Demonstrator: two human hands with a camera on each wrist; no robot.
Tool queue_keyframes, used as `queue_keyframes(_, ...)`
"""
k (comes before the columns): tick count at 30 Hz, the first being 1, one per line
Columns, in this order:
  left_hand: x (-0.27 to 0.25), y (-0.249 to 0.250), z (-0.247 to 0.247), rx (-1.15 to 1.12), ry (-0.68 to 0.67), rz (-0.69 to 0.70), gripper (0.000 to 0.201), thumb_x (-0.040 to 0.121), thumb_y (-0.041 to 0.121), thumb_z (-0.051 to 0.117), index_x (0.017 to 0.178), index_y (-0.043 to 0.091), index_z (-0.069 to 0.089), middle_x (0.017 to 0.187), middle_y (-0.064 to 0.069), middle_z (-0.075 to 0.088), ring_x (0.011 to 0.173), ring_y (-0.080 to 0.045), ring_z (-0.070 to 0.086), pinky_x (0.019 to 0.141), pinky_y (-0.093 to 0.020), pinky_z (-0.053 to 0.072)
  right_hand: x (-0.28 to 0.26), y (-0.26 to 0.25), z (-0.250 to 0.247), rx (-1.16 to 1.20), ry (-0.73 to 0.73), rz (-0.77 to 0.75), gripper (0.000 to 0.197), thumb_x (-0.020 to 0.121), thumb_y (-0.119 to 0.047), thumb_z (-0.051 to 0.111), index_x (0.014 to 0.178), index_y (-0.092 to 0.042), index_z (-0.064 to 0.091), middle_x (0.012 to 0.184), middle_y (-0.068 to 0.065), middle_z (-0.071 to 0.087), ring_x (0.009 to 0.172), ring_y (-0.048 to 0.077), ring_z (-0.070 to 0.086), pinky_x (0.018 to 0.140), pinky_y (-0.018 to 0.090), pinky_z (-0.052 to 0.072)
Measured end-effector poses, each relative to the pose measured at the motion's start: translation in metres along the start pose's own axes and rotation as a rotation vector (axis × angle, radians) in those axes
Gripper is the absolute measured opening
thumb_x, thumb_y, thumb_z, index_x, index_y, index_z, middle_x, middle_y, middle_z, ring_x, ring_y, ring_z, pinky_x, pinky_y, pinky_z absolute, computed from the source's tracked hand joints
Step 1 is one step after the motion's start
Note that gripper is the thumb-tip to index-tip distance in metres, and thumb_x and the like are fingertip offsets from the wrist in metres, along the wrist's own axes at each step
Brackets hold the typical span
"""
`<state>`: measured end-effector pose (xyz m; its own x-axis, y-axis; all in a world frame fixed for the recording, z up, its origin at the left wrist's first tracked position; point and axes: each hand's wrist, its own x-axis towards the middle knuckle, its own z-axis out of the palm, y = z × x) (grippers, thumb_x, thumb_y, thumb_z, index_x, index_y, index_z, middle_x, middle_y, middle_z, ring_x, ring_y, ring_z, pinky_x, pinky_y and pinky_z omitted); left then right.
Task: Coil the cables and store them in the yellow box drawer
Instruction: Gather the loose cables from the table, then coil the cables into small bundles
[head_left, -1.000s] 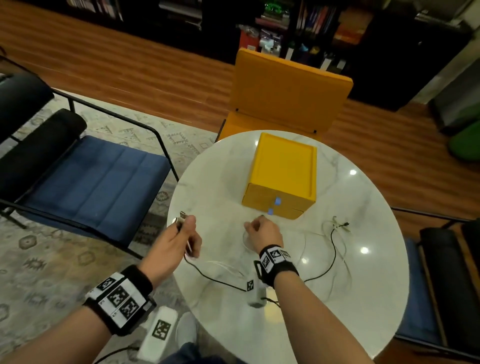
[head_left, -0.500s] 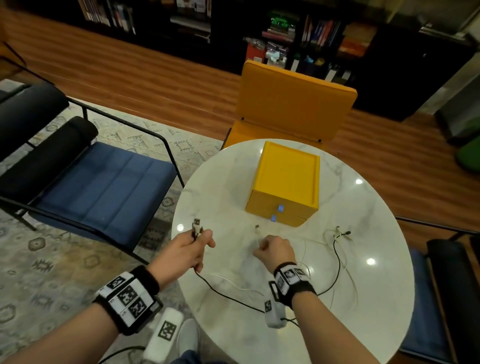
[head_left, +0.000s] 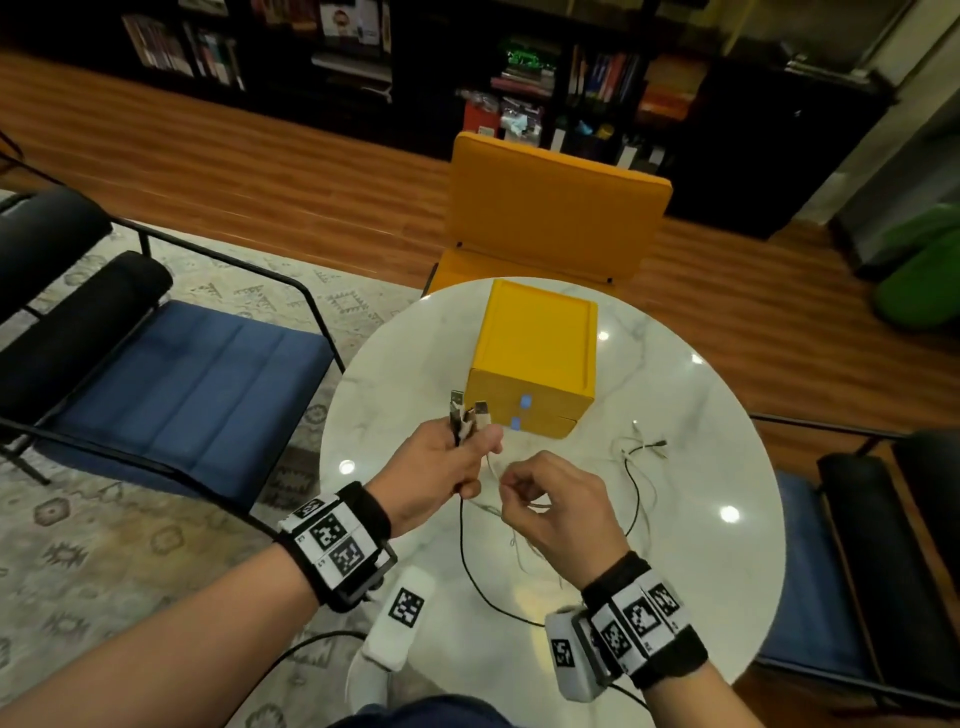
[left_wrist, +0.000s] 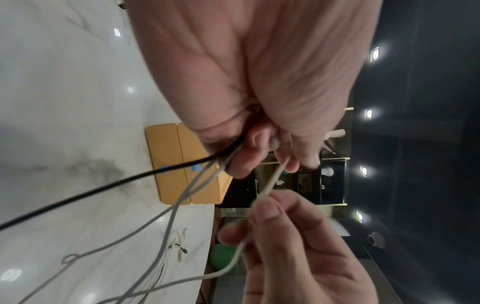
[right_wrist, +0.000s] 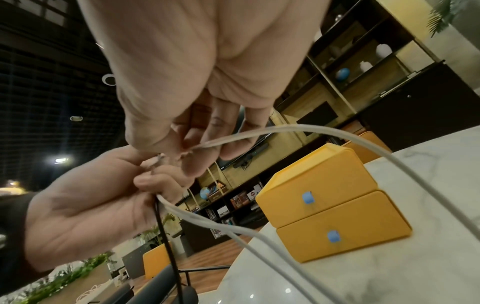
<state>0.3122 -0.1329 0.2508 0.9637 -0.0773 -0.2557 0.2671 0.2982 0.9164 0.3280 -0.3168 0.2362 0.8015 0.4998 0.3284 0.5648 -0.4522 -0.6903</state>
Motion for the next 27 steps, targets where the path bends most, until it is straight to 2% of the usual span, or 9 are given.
queue_keyframes(3, -0.001, 0.004, 0.011, -0.039, -0.002, 0.004, 0.033, 0.093, 0.042, 0.057, 0.077, 0.013, 0.053, 0.058, 0.006, 0.037, 0.051, -0.012, 0.032, 0.052, -0.027, 0.035, 0.003, -0.010, -0.006, 0.118, -0.036, 0.181, 0.025, 0.085, -0.022, 0.078, 0.106, -0.023, 0.064, 0.100, -0.010, 0.066, 0.090, 0.000, 0.064, 0.075, 0.018, 0.056)
queue_keyframes(6, -0.006, 0.011, 0.020, -0.030, -0.005, 0.034, 0.030, 0.102, 0.037, 0.047, 0.090, 0.013, 0.061, 0.066, 0.005, 0.059, 0.056, -0.010, 0.054, 0.059, -0.023, 0.047, 0.012, -0.028, -0.006, 0.234, -0.185, 0.298, 0.074, 0.086, -0.046, 0.072, 0.145, -0.029, 0.032, 0.126, -0.028, 0.053, 0.114, -0.004, 0.058, 0.091, 0.019, 0.052)
queue_keyframes(10, -0.007, 0.017, 0.017, -0.101, -0.029, 0.052, 0.034, 0.100, 0.038, 0.048, 0.084, 0.016, 0.067, 0.075, -0.012, 0.048, 0.063, -0.014, 0.056, 0.066, -0.042, 0.043, 0.021, -0.032, 0.004, 0.284, -0.321, 0.315, 0.084, 0.097, -0.045, 0.058, 0.156, -0.037, -0.002, 0.133, -0.018, 0.052, 0.089, 0.006, 0.072, 0.084, 0.030, 0.057)
queue_keyframes(12, -0.007, 0.019, 0.015, -0.078, -0.014, 0.063, 0.043, 0.102, 0.039, 0.042, 0.075, 0.009, 0.056, 0.071, -0.009, 0.049, 0.062, -0.021, 0.053, 0.059, -0.037, 0.040, 0.022, -0.027, 0.008, 0.278, -0.359, 0.303, 0.074, 0.101, -0.043, 0.052, 0.156, -0.036, 0.003, 0.133, -0.008, 0.058, 0.076, 0.006, 0.068, 0.075, 0.029, 0.054)
queue_keyframes(15, -0.007, 0.022, 0.010, -0.029, 0.112, 0.148, 0.049, 0.103, 0.042, 0.038, 0.075, 0.008, 0.060, 0.076, -0.008, 0.059, 0.074, -0.021, 0.059, 0.074, -0.036, 0.050, 0.017, -0.023, 0.005, 0.195, -0.346, 0.261, 0.055, 0.105, -0.043, 0.042, 0.154, -0.032, 0.021, 0.089, -0.008, 0.066, 0.072, 0.005, 0.060, 0.072, 0.030, 0.046)
queue_keyframes(19, -0.005, 0.020, -0.009, 0.073, 0.240, 0.137, 0.037, 0.096, 0.044, 0.051, 0.087, 0.012, 0.065, 0.088, -0.005, 0.065, 0.091, -0.017, 0.059, 0.090, -0.035, 0.046, 0.011, -0.021, -0.008, 0.054, -0.312, 0.155, 0.030, 0.106, -0.043, 0.036, 0.123, -0.028, 0.058, 0.092, -0.001, 0.069, 0.084, 0.018, 0.061, 0.077, 0.043, 0.051)
queue_keyframes(22, -0.007, 0.014, -0.024, 0.066, 0.352, 0.015, 0.072, 0.070, 0.064, 0.075, 0.117, 0.012, 0.058, 0.115, -0.002, 0.063, 0.111, -0.018, 0.058, 0.094, -0.035, 0.048, 0.016, -0.016, -0.019, -0.135, -0.308, 0.093, 0.034, 0.105, -0.048, 0.033, 0.109, -0.029, 0.060, 0.093, -0.005, 0.072, 0.085, 0.020, 0.063, 0.072, 0.043, 0.051)
queue_keyframes(25, -0.016, 0.018, -0.034, 0.549, 0.525, 0.167, 0.090, 0.074, 0.057, 0.078, 0.146, 0.026, 0.034, 0.145, 0.010, 0.041, 0.131, -0.008, 0.041, 0.110, -0.032, 0.036, 0.024, -0.010, -0.033, -0.311, -0.406, 0.020, 0.029, 0.105, -0.046, 0.034, 0.106, -0.030, 0.058, 0.093, -0.005, 0.071, 0.084, 0.025, 0.063, 0.068, 0.042, 0.050)
queue_keyframes(27, -0.020, 0.025, -0.028, 0.912, 0.265, 0.348, 0.080, 0.079, 0.060, 0.069, 0.145, 0.036, 0.032, 0.147, 0.016, 0.037, 0.131, -0.003, 0.039, 0.113, -0.033, 0.033, 0.030, -0.014, -0.040, -0.370, -0.487, -0.045, 0.025, 0.105, -0.043, 0.036, 0.107, -0.029, 0.057, 0.092, -0.003, 0.070, 0.082, 0.026, 0.062, 0.066, 0.042, 0.050)
